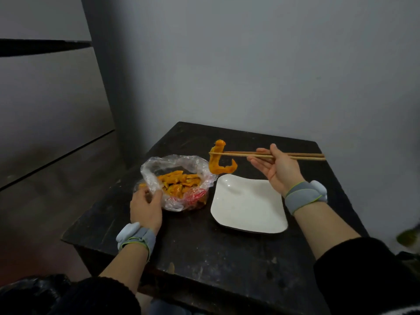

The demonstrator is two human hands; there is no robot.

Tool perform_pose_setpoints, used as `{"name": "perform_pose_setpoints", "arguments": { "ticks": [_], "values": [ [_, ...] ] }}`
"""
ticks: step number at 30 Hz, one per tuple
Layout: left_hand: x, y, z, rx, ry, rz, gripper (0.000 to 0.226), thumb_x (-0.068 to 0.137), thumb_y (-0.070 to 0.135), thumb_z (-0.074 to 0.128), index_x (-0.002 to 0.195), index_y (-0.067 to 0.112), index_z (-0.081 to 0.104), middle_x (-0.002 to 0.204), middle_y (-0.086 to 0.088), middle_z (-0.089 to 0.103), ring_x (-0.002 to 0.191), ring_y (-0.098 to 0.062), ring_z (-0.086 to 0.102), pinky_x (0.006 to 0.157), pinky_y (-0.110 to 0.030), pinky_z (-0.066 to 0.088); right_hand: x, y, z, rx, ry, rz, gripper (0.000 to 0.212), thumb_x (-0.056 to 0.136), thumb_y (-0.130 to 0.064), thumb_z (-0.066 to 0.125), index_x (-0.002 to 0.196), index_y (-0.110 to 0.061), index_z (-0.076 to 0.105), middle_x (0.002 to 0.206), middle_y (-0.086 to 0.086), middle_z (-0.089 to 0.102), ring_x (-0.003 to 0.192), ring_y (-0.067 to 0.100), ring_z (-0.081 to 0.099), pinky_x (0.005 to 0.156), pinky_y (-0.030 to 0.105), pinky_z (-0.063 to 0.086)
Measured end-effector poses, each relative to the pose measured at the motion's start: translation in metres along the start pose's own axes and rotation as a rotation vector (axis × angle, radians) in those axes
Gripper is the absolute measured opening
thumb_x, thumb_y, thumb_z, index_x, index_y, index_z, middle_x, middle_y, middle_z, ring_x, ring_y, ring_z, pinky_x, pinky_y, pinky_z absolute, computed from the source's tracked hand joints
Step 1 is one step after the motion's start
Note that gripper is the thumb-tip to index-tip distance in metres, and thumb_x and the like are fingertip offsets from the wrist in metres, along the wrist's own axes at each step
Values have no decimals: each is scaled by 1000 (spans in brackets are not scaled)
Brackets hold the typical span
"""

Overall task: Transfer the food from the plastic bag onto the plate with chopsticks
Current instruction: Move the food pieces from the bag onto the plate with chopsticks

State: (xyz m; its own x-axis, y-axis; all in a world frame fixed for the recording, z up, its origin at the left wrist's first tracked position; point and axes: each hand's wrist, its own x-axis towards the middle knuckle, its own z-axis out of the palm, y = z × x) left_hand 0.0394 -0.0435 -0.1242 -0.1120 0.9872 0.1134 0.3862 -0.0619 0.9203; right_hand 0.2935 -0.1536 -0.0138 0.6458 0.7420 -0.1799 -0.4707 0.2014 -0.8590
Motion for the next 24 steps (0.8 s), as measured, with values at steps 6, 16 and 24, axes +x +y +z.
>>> {"name": "perform_pose_setpoints", "arguments": {
  "ticks": [6,16,24],
  "values": [
    [-5,0,4,19,5,5,28,85,33,54,106,14,56,112,-11,55,100,-28,52,79,-35,37,-4,-20,-28,-183,20,-29,35,101,-29,46,98,1,64,92,20,72,82,30,74,72,32,62],
    [-7,-3,3,38,3,27,33,86,35,52,112,13,55,113,-11,57,105,-31,53,81,-37,39,-20,-17,-14,-768,-110,-273,35,100,-28,49,103,1,66,84,19,72,67,19,72,62,22,60],
    [-10,0,0,45,2,31,32,88,29,53,113,9,55,114,-14,57,105,-32,52,81,-34,36,-32,-2,10,-1101,-292,-280,38,100,-31,47,99,0,68,86,17,72,72,22,72,66,21,59]
  ]
}}
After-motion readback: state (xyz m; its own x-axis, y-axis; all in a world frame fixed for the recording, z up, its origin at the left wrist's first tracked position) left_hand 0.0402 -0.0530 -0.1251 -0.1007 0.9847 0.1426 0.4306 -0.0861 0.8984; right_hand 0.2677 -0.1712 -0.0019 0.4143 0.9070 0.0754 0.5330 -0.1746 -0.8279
